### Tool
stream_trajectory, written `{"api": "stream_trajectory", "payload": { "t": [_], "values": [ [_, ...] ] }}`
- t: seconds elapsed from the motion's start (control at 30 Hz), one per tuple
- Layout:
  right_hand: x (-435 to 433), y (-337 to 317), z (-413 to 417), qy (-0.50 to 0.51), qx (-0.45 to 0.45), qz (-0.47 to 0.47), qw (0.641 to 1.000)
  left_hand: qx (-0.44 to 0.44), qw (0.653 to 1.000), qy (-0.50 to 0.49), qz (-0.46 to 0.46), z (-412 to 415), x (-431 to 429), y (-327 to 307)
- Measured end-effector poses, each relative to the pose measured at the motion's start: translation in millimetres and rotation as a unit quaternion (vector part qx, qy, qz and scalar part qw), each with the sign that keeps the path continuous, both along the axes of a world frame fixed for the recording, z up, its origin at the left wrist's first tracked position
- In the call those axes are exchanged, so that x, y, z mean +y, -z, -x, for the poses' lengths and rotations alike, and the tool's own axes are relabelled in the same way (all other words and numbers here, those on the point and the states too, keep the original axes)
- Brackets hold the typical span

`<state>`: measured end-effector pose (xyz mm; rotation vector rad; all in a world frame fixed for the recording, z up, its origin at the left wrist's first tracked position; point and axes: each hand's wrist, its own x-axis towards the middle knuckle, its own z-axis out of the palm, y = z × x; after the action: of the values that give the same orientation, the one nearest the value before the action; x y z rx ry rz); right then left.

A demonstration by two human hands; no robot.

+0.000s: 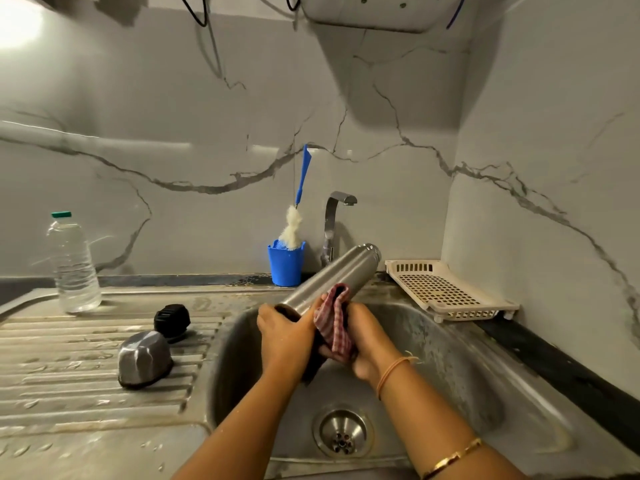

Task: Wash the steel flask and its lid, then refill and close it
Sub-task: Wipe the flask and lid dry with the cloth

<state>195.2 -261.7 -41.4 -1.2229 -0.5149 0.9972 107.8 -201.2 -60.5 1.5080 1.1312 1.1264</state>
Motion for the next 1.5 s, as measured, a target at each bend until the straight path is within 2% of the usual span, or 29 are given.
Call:
{"api": "stream_trajectory", "payload": {
  "t": [0.07, 0.17, 0.27, 0.4, 0.47, 0.57, 0.7, 0.87, 1.07, 1.23, 1.5],
  "values": [
    [-4.2, -0.9, -0.6, 0.007, 0.018, -0.017, 1.000, -0.008, 0.998, -0.008, -0.066, 5.1, -6.9, -1.1],
    [-4.9, -0.3, -3.0, 0.076, 0.020, -0.010, 0.997, 0.009, 0.987, -0.036, -0.155, 8.2, -7.7, -6.0],
    [-3.5, 1.1, -12.9, 0.177, -0.033, 0.012, 0.984, 0.007, 0.980, -0.044, -0.195, 13.5, -7.2, -8.9],
    [-4.9, 2.4, -20.4, 0.209, -0.045, 0.010, 0.977, -0.031, 0.973, -0.046, -0.223, 20.6, -5.3, -13.0],
    [-4.5, 4.1, -21.3, 0.212, -0.064, 0.015, 0.975, -0.079, 0.972, -0.042, -0.217, 23.4, -3.4, -16.2],
    [-5.2, 4.0, -20.1, 0.224, -0.157, 0.029, 0.961, -0.131, 0.969, -0.026, -0.207, 25.2, -0.1, -18.4],
    [-6.9, 5.4, -17.4, 0.229, -0.269, 0.035, 0.935, -0.148, 0.968, -0.025, -0.201, 27.4, 0.6, -21.7],
    [-8.5, 5.6, -11.0, 0.192, -0.316, 0.024, 0.929, -0.190, 0.970, -0.031, -0.149, 41.0, 8.2, -33.0],
    [-1.1, 9.0, -5.2, 0.166, -0.402, 0.069, 0.898, -0.235, 0.968, -0.049, -0.077, 76.2, 23.9, -66.2],
    [1.8, 14.7, -4.3, 0.149, -0.433, 0.084, 0.885, -0.182, 0.977, -0.047, -0.105, 129.6, 39.0, -105.3],
    [3.6, 20.4, 1.6, 0.138, -0.467, 0.086, 0.869, -0.105, 0.989, -0.050, -0.088, 218.0, 80.1, -141.0]
  ]
}}
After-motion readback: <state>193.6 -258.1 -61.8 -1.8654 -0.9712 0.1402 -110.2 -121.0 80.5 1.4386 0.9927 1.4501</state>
